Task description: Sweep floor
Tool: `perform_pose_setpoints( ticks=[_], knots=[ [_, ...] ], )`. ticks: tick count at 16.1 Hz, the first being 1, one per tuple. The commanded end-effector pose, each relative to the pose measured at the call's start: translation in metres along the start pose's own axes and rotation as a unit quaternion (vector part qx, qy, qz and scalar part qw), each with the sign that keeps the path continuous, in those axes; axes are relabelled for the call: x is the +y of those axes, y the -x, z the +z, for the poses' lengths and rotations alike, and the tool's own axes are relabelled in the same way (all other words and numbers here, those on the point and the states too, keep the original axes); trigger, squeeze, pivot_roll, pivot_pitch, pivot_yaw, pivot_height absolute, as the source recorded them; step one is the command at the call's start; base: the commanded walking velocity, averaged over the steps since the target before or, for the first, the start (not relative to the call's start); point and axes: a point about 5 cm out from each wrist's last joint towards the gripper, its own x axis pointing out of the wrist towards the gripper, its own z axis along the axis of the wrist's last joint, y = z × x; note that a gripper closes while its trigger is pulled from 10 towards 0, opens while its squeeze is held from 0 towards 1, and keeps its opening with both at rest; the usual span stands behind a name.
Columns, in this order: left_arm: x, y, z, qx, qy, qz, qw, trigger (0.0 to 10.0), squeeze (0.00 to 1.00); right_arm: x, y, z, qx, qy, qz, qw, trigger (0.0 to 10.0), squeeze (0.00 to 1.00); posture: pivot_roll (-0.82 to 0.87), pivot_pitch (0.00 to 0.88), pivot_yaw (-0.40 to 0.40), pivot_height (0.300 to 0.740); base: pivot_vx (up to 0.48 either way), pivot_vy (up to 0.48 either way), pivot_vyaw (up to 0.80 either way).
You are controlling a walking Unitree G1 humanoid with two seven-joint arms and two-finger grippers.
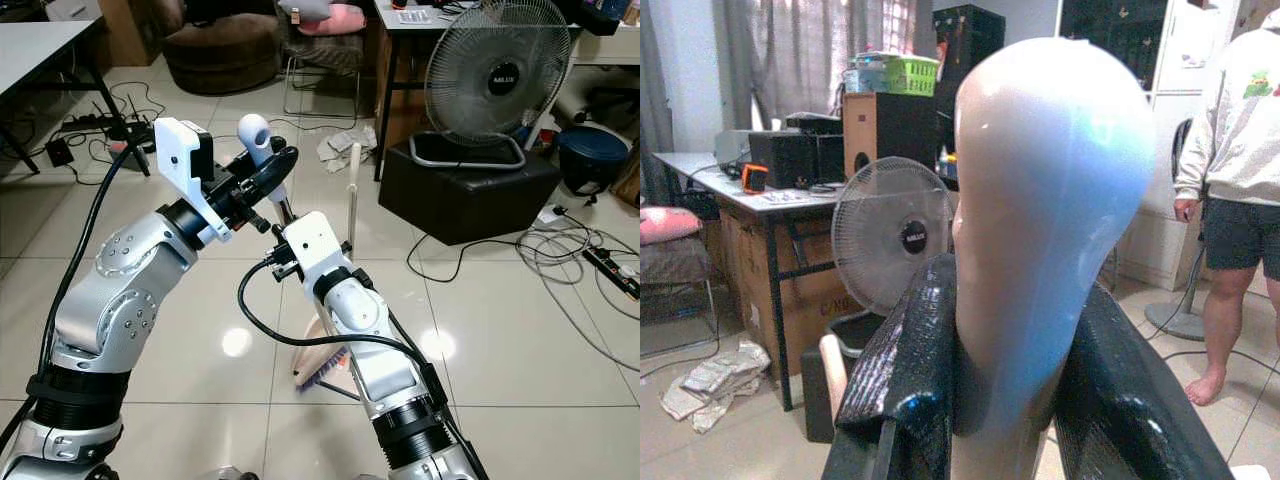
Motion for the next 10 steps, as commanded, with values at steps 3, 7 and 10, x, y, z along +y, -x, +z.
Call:
perform_pose_setpoints(
  ticks=[3,7,10],
  knots=[
    [0.0002,-0.0027,0.0017,0.0,0.006,0.003,1.0,10.0,1.0,-0.0006,-0.0035,0.0139,-0.032,0.007,-0.001,0.999,10.0,0.0,-0.06,0.044,0.057,0.74,0.0,0.0,0.0],
    [-0.0005,-0.0029,-0.0008,0.009,-0.003,0.003,1.0,10.0,0.0,-0.0003,-0.0038,0.0141,-0.032,0.009,0.001,0.999,10.0,0.0,-0.06,0.043,0.058,0.74,0.0,0.0,0.0],
    [-0.0017,-0.0032,-0.0016,0.012,-0.006,-0.004,1.0,10.0,0.0,0.0,-0.0041,0.0145,-0.032,0.011,0.004,0.999,10.0,0.0,-0.06,0.041,0.059,0.74,0.0,0.0,0.0]
  ],
)
